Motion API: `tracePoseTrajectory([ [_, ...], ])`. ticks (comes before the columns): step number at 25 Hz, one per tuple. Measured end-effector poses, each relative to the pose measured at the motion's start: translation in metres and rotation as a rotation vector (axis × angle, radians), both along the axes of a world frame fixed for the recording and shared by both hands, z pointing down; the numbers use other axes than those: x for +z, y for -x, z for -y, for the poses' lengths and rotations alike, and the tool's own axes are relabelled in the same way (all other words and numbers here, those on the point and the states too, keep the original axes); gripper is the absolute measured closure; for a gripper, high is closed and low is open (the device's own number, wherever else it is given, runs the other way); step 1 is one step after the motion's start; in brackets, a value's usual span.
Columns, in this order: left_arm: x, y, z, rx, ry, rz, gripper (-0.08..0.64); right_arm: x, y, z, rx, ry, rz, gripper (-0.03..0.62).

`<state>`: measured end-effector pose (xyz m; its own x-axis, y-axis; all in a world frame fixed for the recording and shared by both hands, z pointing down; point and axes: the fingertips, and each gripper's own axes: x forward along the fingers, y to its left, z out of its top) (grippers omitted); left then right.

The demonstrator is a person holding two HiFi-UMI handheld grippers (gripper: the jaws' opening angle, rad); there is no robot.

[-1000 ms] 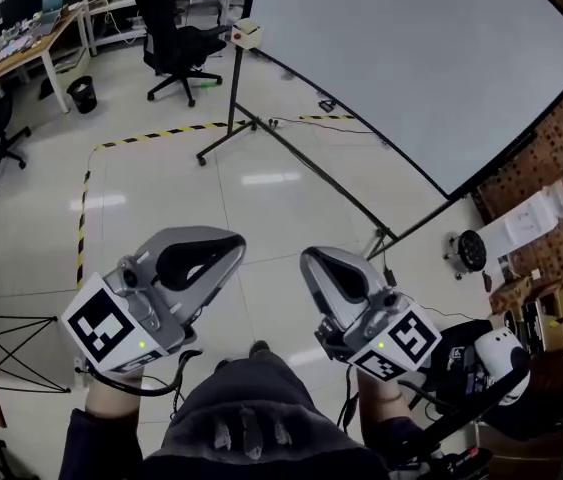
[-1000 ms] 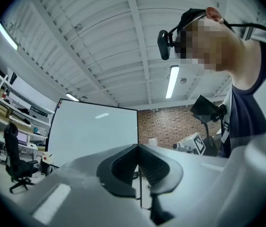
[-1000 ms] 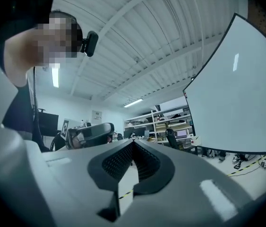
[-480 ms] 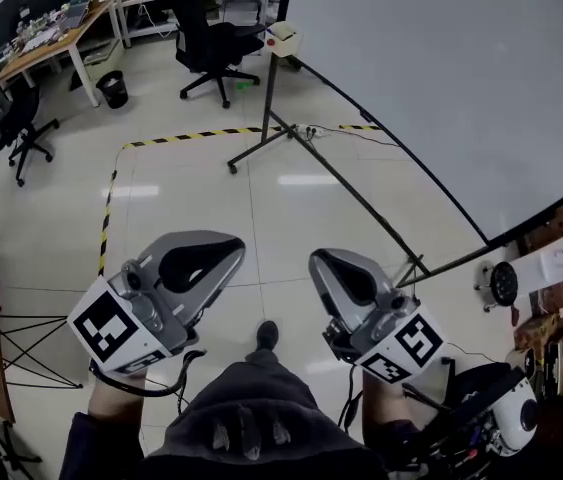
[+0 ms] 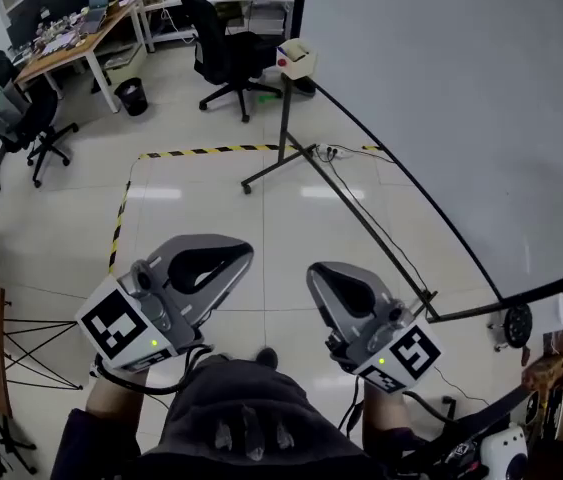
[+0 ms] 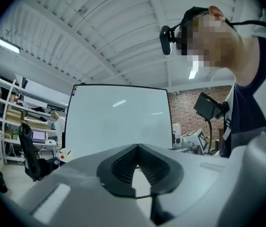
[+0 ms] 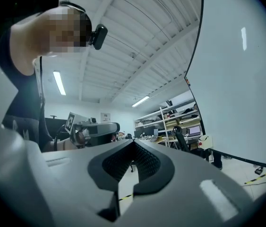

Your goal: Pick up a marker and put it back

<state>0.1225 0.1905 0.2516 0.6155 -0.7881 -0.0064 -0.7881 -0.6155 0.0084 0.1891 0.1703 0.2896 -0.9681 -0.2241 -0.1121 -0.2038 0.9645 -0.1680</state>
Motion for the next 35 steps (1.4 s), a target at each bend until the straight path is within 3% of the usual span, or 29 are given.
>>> tracePoseTrajectory([
  [10,0.008,0.041,0.095,0.012,-0.021,0.002,0.554,0.003,0.042,0.086,0.009,-0.006,-0.004,0.591],
  [14,0.004,0.080,0.156,0.014,-0.054,-0.039,0.554,0.005,0.076,0.145,0.042,-0.013,-0.030,0.591],
  [23,-0.007,0.189,0.278,0.045,-0.057,-0.037,0.554,-0.010,0.165,0.271,0.126,-0.030,-0.056,0.591],
  [28,-0.010,0.214,0.327,0.037,-0.067,-0.034,0.554,-0.008,0.187,0.330,0.144,-0.034,-0.076,0.591],
  [35,-0.014,0.233,0.418,-0.049,-0.065,-0.007,0.554,-0.005,0.200,0.434,0.114,-0.030,-0.065,0.591],
])
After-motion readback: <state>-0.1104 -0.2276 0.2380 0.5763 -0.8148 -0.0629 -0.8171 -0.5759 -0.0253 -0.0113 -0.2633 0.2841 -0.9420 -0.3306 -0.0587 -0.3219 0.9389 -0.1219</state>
